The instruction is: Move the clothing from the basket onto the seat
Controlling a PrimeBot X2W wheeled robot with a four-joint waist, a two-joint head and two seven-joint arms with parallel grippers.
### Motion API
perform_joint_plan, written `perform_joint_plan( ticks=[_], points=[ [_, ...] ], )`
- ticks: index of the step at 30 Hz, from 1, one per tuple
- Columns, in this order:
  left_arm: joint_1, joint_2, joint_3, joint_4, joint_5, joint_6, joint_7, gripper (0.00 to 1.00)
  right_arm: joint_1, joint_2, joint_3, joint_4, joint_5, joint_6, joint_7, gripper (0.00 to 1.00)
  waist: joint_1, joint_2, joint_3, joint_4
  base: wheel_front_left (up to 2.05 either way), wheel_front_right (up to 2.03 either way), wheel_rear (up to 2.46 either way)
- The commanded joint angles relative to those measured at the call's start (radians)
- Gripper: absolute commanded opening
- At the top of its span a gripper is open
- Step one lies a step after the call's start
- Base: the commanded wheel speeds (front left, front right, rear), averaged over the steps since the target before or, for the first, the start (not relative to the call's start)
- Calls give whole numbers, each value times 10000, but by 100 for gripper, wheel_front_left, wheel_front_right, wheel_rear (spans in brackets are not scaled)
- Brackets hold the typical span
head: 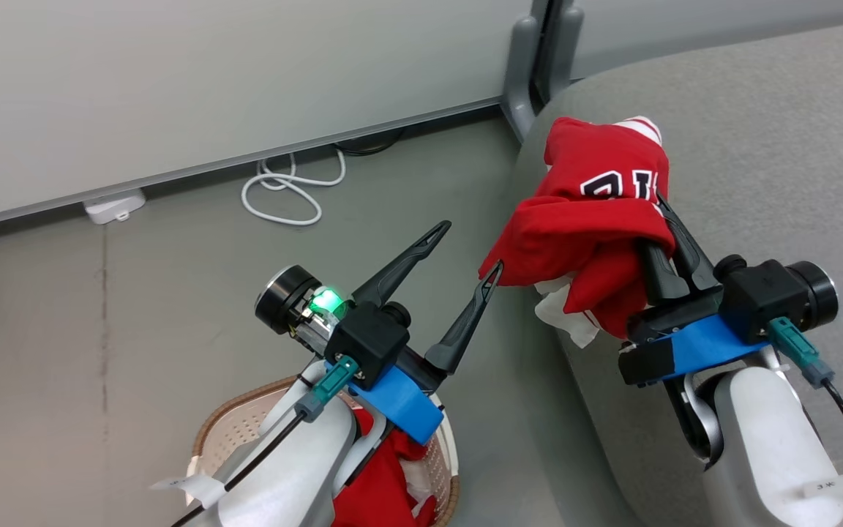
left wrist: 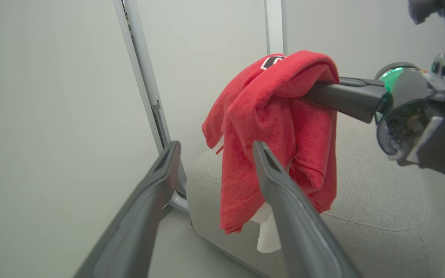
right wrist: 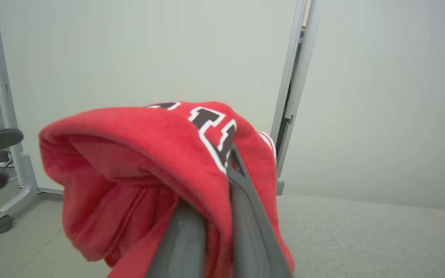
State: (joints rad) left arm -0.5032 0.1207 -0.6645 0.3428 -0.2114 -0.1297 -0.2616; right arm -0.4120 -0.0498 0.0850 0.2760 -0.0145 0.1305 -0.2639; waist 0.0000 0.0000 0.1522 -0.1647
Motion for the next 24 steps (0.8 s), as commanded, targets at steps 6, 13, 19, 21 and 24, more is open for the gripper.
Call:
perform_joint_plan(
  ticks=[6, 13, 19, 21, 24],
  points=[
    [-157, 145, -401, 49, -71, -7, -50, 100, 450, -9, -454, -427, -24, 5, -8, 0, 0, 0, 276, -1372, 0, 0, 0],
    [-235, 205, -709, 70, -98, -7, -50, 100, 834, -9, -958, -715, -89, 5, -9, 0, 0, 0, 373, -1998, 0, 0, 0],
    [-292, 229, -879, 99, -165, -7, -50, 100, 1132, -7, -1260, -968, -77, 5, -9, 0, 0, 0, 422, -2280, 0, 0, 0],
    [-295, 241, -908, 106, -156, -7, -50, 100, 1144, -9, -1355, -1035, -56, 5, -9, 0, 0, 0, 430, -2306, 0, 0, 0],
    [-330, 259, -967, 94, -179, -7, -50, 100, 1079, -7, -1532, -1175, -13, 5, -8, 0, 0, 0, 468, -2285, 0, 0, 0]
  ],
)
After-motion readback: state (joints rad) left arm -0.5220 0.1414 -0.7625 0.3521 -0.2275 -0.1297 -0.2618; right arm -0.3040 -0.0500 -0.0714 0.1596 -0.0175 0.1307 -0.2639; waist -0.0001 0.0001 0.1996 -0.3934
